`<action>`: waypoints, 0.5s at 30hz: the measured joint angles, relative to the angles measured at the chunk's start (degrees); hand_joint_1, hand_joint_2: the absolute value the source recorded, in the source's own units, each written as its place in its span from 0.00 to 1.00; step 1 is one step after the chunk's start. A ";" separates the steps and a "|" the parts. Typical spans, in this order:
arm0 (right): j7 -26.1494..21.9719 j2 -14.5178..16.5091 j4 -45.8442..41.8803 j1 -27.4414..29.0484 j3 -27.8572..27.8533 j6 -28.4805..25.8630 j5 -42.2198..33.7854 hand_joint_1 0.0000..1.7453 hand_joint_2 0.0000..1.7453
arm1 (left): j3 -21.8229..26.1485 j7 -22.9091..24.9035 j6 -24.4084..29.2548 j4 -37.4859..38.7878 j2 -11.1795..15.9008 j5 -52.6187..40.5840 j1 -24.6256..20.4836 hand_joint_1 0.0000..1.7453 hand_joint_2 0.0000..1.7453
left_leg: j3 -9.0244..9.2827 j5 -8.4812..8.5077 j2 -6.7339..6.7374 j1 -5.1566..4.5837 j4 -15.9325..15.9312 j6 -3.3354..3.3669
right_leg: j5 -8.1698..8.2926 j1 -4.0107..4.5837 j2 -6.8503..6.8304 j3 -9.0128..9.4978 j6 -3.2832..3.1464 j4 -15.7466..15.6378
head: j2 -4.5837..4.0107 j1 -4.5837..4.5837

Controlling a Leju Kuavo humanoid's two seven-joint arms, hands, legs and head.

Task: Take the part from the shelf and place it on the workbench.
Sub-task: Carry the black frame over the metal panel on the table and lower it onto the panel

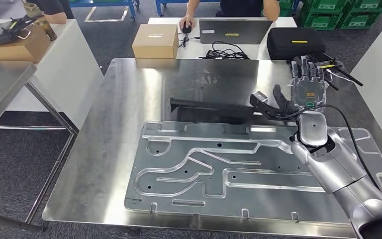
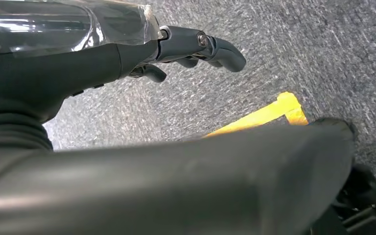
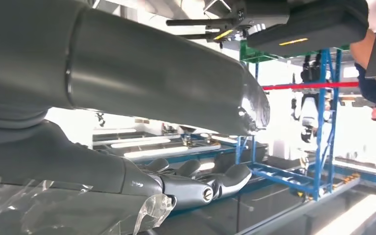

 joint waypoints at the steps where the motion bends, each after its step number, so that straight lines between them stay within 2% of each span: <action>1: -0.16 -0.04 -0.02 0.04 -0.07 0.38 -0.04 0.00 0.00 | 0.00 0.01 -0.02 0.00 -0.01 -0.04 0.03 0.00 0.00 | 0.27 0.19 -0.01 0.09 -0.35 0.17 | 0.00 -0.02 -0.02 0.11 0.34 -0.14 | 0.00 0.01; 3: -0.44 -0.17 -0.16 0.11 -0.22 0.94 -0.19 0.00 0.00 | 0.00 0.07 -0.02 0.00 0.00 -0.10 0.04 0.00 0.00 | 1.04 0.78 0.02 0.35 -1.29 0.62 | -1.03 0.00 -0.06 -0.24 0.73 1.12 | 0.00 0.02; 4: -0.49 -0.25 -0.23 0.14 -0.29 1.04 -0.27 0.00 0.00 | 0.00 0.11 -0.01 0.00 0.01 -0.12 0.02 0.00 0.00 | 1.42 1.05 0.05 0.50 -1.70 0.87 | -2.48 0.06 -0.07 -1.21 0.81 3.51 | 0.00 0.03; 6: -0.51 -0.42 -0.31 0.40 -0.33 1.15 -0.36 0.00 0.00 | 0.00 0.22 -0.02 0.00 0.04 -0.15 -0.01 0.00 0.00 | 1.59 1.09 0.07 0.46 -1.80 1.21 | -6.18 0.12 -0.07 -4.59 0.88 11.05 | 0.00 0.03; 7: -0.51 -0.49 -0.31 0.65 -0.34 1.20 -0.37 0.00 0.00 | 0.00 0.27 -0.03 0.00 0.04 -0.16 0.03 0.00 0.00 | 1.62 1.06 0.04 0.44 -1.79 1.26 | -7.38 0.15 -0.07 -6.21 0.98 14.40 | 0.00 0.03; 8: -0.51 -0.55 -0.31 0.90 -0.34 1.24 -0.37 0.00 0.00 | 0.00 0.30 -0.04 0.00 0.03 -0.17 0.08 0.00 0.00 | 1.64 1.02 -0.02 0.44 -1.76 1.29 | -7.54 0.14 -0.08 -7.04 1.09 15.97 | 0.00 0.03; 9: -0.52 -0.60 -0.31 1.05 -0.34 1.25 -0.37 0.00 0.00 | 0.00 0.32 -0.05 0.00 0.03 -0.18 0.15 0.00 0.00 | 1.66 0.96 -0.08 0.47 -1.70 1.26 | -6.67 0.09 -0.09 -6.80 1.21 15.32 | 0.00 0.03; 10: -0.51 -0.61 -0.31 1.09 -0.34 1.26 -0.37 0.00 0.00 | 0.00 0.33 -0.05 0.00 0.02 -0.19 0.21 0.00 0.00 | 1.69 0.83 -0.15 0.53 -1.55 1.13 | -4.88 -0.01 -0.12 -5.40 1.32 12.35 | 0.00 0.03; 11: -0.51 -0.63 -0.32 1.03 -0.34 1.26 -0.37 0.00 0.00 | 0.00 0.33 -0.05 0.00 0.02 -0.20 0.23 0.00 0.00 | 1.67 0.60 -0.19 0.60 -1.24 0.89 | -2.90 -0.16 -0.16 -3.35 1.48 8.09 | 0.00 0.04; 12: -0.51 -0.66 -0.33 0.94 -0.35 1.26 -0.37 0.00 0.00 | 0.00 0.32 -0.05 0.00 0.05 -0.20 0.23 0.00 0.00 | 1.58 0.28 -0.22 0.56 -0.87 0.55 | -1.59 -0.21 -0.13 -1.49 1.57 4.48 | 0.00 0.04; 13: -0.51 -0.65 -0.42 0.86 -0.36 1.27 -0.37 0.00 0.00 | 0.00 0.32 -0.06 0.00 0.08 -0.21 0.18 0.00 0.00 | 1.42 -0.07 -0.23 0.45 -0.41 0.22 | -0.76 -0.26 -0.07 -0.23 1.42 1.88 | 0.00 0.02; 15: -0.51 -0.69 -0.63 0.85 -0.38 1.32 -0.37 0.00 0.00 | 0.00 0.27 -0.07 0.00 0.15 -0.21 0.10 0.00 0.00 | 1.13 -0.47 -0.22 0.16 0.09 -0.20 | -0.81 -0.15 0.09 0.21 0.83 0.84 | 0.00 0.00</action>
